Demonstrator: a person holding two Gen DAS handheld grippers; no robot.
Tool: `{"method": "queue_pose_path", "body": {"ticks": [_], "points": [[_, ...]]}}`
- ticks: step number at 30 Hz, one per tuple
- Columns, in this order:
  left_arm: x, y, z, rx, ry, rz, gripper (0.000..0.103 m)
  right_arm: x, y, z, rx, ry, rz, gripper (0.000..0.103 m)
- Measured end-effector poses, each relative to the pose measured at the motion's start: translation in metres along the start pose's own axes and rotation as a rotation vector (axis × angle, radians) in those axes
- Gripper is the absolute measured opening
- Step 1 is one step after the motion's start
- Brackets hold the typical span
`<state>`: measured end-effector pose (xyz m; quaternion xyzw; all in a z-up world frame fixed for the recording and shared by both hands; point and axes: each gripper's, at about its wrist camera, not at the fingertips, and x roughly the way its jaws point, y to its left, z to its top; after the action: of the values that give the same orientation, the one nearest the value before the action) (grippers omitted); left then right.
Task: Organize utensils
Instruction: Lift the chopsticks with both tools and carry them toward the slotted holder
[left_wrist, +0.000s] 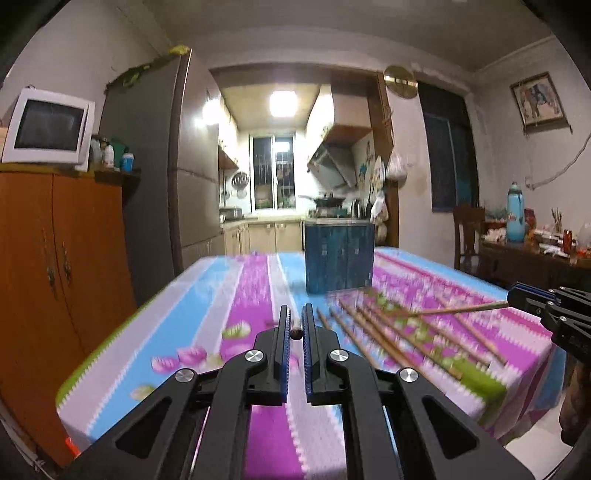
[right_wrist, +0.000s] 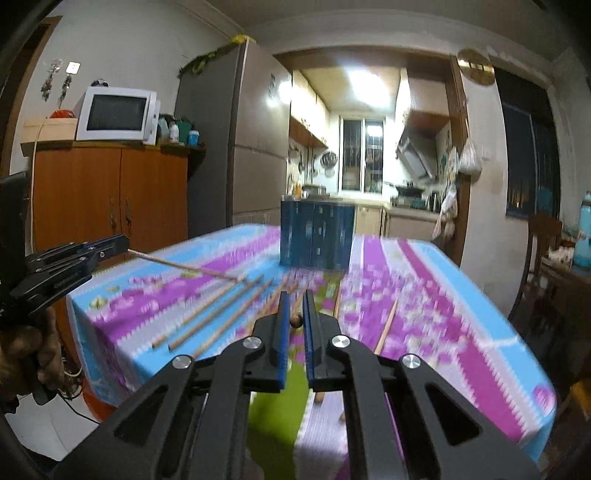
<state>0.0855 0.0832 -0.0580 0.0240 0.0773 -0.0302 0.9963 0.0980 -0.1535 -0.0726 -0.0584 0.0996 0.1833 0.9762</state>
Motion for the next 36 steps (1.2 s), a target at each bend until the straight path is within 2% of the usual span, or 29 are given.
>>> {"method": "queue_pose_path", "body": {"ticks": [7,12,24,36], "points": [[-0.001,0.003,0.040,0.008,-0.066,-0.010,0.008,-0.004,-0.007,0.050,-0.040,-0.063,0.016,0.005],[0.012,0.004,0.068,0.029,-0.087,-0.017,0.008,0.009,-0.017,0.084,-0.055,-0.056,0.029,0.005],[0.065,0.003,0.120,0.053,-0.012,-0.040,0.008,0.054,-0.039,0.128,-0.047,0.016,0.062,0.005],[0.090,-0.011,0.147,0.074,0.011,-0.071,0.008,0.085,-0.041,0.151,-0.040,0.064,0.077,0.005]]}}
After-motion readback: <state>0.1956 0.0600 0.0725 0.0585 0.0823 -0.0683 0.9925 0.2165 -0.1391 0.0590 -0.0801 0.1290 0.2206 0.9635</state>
